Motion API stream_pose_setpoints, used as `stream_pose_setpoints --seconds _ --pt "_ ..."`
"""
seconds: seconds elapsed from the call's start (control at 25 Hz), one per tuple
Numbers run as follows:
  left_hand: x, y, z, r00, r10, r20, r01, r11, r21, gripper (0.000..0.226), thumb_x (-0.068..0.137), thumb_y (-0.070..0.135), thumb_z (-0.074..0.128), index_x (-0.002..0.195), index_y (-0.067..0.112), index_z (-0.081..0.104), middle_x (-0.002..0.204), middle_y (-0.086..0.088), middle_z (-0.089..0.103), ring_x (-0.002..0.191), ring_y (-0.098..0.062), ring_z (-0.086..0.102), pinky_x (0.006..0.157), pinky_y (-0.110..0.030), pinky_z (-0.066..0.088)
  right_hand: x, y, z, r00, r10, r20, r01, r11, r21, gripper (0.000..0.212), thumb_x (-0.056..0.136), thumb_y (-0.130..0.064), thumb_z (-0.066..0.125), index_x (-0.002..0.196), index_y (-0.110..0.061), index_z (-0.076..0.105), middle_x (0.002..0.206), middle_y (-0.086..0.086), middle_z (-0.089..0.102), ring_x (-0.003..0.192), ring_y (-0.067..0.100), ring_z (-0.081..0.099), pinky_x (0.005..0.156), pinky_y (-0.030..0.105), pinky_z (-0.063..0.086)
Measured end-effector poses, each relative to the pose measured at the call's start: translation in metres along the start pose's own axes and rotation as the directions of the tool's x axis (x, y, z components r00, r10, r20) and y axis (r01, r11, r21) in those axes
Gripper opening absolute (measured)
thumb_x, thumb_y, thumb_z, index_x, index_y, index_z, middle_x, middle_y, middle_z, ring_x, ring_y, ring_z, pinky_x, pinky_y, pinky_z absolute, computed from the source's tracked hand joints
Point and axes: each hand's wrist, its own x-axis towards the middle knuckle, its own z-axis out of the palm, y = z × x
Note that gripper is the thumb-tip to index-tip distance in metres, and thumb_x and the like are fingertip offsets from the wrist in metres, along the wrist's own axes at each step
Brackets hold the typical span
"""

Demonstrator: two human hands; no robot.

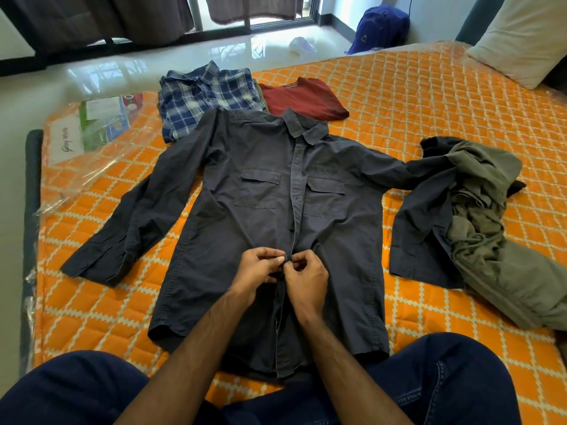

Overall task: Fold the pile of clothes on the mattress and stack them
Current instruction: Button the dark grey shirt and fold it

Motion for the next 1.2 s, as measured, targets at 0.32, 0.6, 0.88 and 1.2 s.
stream_pose_setpoints --seconds 0.32,0.6,0.88,1.2 --pt "0.0 -0.005 0.007 0.997 0.046 -0.055 -0.043 0.997 0.063 0.007 0.09 0.011 0.072 0.093 0.017 0.075 0.088 0.001 0.077 0.084 -0.011 0.072 0.066 -0.025 0.056 -0.005 0.004 -0.004 0.997 -0.044 -0.062 0.042 0.998 -0.038 0.013 0.087 -0.028 0.072 0.083 -0.025 0.06 0.083 -0.011 0.062 0.075 0.004 0.06 0.064 0.031 0.054" --pt "0.003 -0.008 0.007 0.996 0.089 -0.012 -0.087 0.989 0.116 0.012 0.09 0.012 0.07 0.095 0.019 0.078 0.088 0.003 0.077 0.079 -0.008 0.071 0.065 -0.025 0.056 -0.006 0.009 0.002 0.998 0.012 -0.063 -0.016 0.998 -0.063 0.013 0.086 -0.032 0.072 0.082 -0.028 0.06 0.083 -0.012 0.063 0.075 0.004 0.061 0.065 0.034 0.054" --pt "0.004 -0.013 0.008 0.989 0.13 -0.069 -0.118 0.982 0.149 0.008 0.089 0.01 0.073 0.095 0.015 0.075 0.087 -0.004 0.075 0.077 -0.01 0.07 0.063 -0.022 0.056 -0.006 0.011 0.002 0.993 0.115 -0.021 -0.107 0.968 0.226 0.006 0.09 -0.015 0.073 0.09 -0.021 0.072 0.084 -0.009 0.071 0.078 0.0 0.067 0.067 0.01 0.049" --pt "0.008 -0.016 0.0 0.995 0.067 -0.075 -0.062 0.996 0.059 0.004 0.087 0.01 0.076 0.089 0.009 0.074 0.083 -0.007 0.077 0.083 -0.021 0.075 0.066 -0.026 0.056 -0.001 0.022 -0.005 0.99 0.045 0.132 -0.082 0.954 0.29 0.01 0.095 -0.018 0.068 0.097 -0.02 0.078 0.089 -0.008 0.077 0.088 0.005 0.072 0.08 0.023 0.057"
